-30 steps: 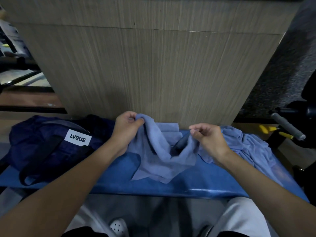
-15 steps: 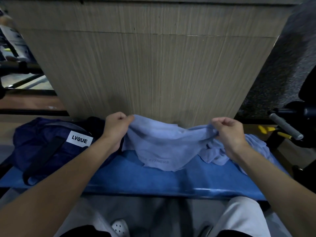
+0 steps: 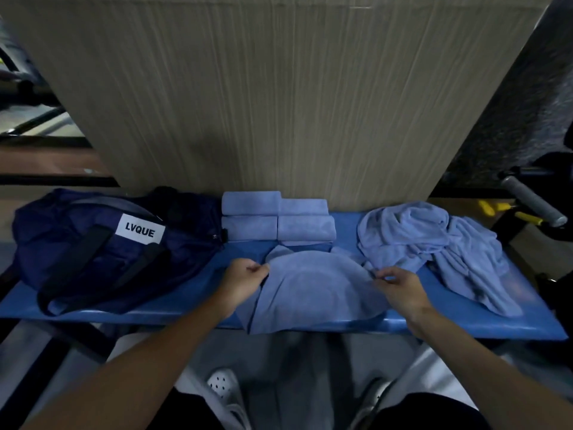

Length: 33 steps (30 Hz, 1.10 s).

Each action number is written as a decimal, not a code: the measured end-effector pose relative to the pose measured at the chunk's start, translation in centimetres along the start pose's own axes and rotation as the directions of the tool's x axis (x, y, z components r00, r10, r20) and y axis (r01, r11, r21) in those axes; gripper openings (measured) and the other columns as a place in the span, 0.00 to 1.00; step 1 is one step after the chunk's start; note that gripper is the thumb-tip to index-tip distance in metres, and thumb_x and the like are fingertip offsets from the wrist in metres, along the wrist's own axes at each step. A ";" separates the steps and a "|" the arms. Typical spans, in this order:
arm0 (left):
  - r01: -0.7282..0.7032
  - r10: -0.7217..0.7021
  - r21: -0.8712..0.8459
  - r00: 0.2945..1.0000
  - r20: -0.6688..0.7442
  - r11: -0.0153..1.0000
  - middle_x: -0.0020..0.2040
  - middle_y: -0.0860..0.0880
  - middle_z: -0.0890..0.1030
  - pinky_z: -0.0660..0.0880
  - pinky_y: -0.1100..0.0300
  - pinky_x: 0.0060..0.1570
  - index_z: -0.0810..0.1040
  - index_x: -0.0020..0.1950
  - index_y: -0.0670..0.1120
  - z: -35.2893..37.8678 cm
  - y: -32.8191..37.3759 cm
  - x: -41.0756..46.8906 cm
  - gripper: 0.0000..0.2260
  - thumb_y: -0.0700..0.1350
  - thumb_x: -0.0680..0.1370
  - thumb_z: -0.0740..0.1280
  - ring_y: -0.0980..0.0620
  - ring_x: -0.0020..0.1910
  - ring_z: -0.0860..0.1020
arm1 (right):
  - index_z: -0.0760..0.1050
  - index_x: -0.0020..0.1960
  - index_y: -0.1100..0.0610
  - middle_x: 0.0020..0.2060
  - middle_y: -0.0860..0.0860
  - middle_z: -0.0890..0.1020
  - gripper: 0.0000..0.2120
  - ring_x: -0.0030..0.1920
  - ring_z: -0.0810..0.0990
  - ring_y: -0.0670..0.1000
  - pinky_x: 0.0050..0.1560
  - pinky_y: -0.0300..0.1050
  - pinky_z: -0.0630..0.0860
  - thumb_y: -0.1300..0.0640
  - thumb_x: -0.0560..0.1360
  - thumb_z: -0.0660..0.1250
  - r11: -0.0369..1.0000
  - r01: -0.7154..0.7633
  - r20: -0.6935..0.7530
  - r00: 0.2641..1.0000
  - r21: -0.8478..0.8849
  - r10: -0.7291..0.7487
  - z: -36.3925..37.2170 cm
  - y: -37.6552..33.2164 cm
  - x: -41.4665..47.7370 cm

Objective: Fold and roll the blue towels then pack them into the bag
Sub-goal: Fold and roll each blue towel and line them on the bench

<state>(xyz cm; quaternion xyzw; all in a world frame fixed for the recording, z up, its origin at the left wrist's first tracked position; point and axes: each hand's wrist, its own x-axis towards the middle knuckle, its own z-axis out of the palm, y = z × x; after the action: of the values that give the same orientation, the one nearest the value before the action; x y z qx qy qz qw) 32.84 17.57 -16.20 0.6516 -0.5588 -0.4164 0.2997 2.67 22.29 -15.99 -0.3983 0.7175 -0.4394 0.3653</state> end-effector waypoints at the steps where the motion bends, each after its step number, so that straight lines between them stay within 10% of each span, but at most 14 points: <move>1: -0.003 0.003 0.013 1.000 0.003 1.000 0.31 0.44 0.72 0.64 0.59 0.36 0.74 0.34 0.44 0.5 0.1 0.2 0.14 0.48 0.77 0.69 0.52 0.33 0.71 | 0.78 0.46 0.62 0.36 0.56 0.78 0.02 0.35 0.73 0.49 0.30 0.32 0.70 0.67 0.74 0.69 1.000 0.000 -0.014 1.000 -0.023 0.000 0.0 0.1 0.2; 6: -0.035 0.040 0.094 0.998 -0.057 0.995 0.25 0.51 0.60 0.58 0.59 0.34 0.60 0.25 0.49 2.4 0.1 1.2 0.25 0.46 0.75 0.71 0.52 0.27 0.62 | 0.76 0.52 0.56 0.34 0.55 0.78 0.06 0.35 0.76 0.53 0.36 0.42 0.71 0.60 0.75 0.69 0.992 0.011 -0.004 1.000 -0.123 -0.012 -0.3 0.8 1.3; 12: -0.136 0.132 -0.025 0.983 -0.127 0.990 0.29 0.48 0.62 0.59 0.61 0.34 0.63 0.29 0.45 1.1 1.8 1.7 0.21 0.39 0.76 0.70 0.52 0.29 0.65 | 0.80 0.44 0.62 0.39 0.54 0.81 0.08 0.39 0.77 0.47 0.38 0.29 0.72 0.69 0.76 0.64 0.993 0.100 -0.028 0.994 -0.068 -0.102 -0.9 -0.9 1.6; 19: -0.310 0.246 -0.185 0.921 -0.301 0.932 0.34 0.46 0.73 0.68 0.58 0.36 0.76 0.39 0.28 -5.4 9.3 1.7 0.18 0.43 0.76 0.72 0.53 0.34 0.70 | 0.78 0.51 0.60 0.38 0.52 0.79 0.09 0.39 0.76 0.49 0.37 0.35 0.74 0.71 0.75 0.64 0.974 0.178 -0.015 0.984 0.139 -0.178 -3.1 -8.2 2.0; 23: -0.412 0.323 -0.208 0.876 -0.358 0.887 0.34 0.47 0.75 0.68 0.65 0.30 0.81 0.41 0.34 -8.8 14.2 0.1 0.11 0.43 0.77 0.71 0.57 0.32 0.70 | 0.77 0.53 0.59 0.33 0.49 0.76 0.13 0.27 0.73 0.38 0.29 0.28 0.70 0.73 0.74 0.65 0.933 0.321 -0.094 0.946 0.163 -0.310 -4.5 -13.6 1.0; 33: -0.537 0.415 -0.244 0.811 -0.412 0.807 0.41 0.50 0.83 0.74 0.71 0.40 0.83 0.43 0.43 -12.2 19.0 -3.9 0.03 0.42 0.76 0.73 0.62 0.38 0.79 | 0.77 0.56 0.62 0.36 0.49 0.76 0.14 0.35 0.74 0.44 0.35 0.33 0.71 0.73 0.73 0.65 0.863 0.482 -0.165 0.873 0.150 -0.459 -7.7 -20.6 -1.1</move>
<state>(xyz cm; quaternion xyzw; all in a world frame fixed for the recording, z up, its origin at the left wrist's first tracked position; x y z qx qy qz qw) 34.35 16.77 6.67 0.4853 -0.5629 -0.3002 0.5979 1.53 19.79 5.90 -0.4976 0.5753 -0.6043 0.2371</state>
